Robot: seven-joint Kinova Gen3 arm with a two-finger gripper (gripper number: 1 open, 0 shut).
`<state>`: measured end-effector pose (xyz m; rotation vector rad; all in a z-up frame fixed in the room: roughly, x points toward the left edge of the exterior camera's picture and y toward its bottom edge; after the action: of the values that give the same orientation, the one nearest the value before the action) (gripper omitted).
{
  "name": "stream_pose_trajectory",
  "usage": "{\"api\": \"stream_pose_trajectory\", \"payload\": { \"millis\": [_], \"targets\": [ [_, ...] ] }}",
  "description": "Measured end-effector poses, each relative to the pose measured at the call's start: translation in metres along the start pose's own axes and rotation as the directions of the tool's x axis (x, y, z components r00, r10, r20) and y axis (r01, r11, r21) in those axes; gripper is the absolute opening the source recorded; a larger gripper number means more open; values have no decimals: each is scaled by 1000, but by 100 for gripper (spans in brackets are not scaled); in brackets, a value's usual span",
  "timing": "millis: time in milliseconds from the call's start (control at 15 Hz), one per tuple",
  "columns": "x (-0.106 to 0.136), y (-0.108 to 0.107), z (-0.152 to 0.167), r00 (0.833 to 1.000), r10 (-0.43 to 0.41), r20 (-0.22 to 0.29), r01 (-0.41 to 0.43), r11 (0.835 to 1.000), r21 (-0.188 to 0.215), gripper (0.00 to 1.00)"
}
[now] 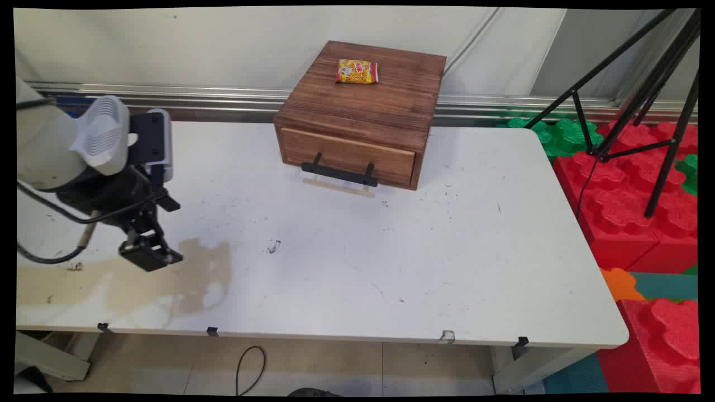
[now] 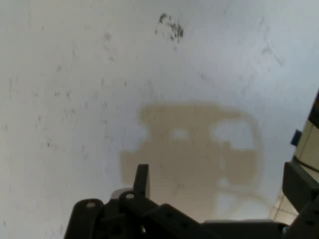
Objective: Open the drawer
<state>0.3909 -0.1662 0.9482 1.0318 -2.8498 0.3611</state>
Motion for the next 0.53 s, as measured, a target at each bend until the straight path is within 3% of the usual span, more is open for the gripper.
{"api": "stream_pose_trajectory", "payload": {
  "millis": [533],
  "targets": [
    [67,-24,38,991,16,-132,-13,1000,27,100]
  ]
}}
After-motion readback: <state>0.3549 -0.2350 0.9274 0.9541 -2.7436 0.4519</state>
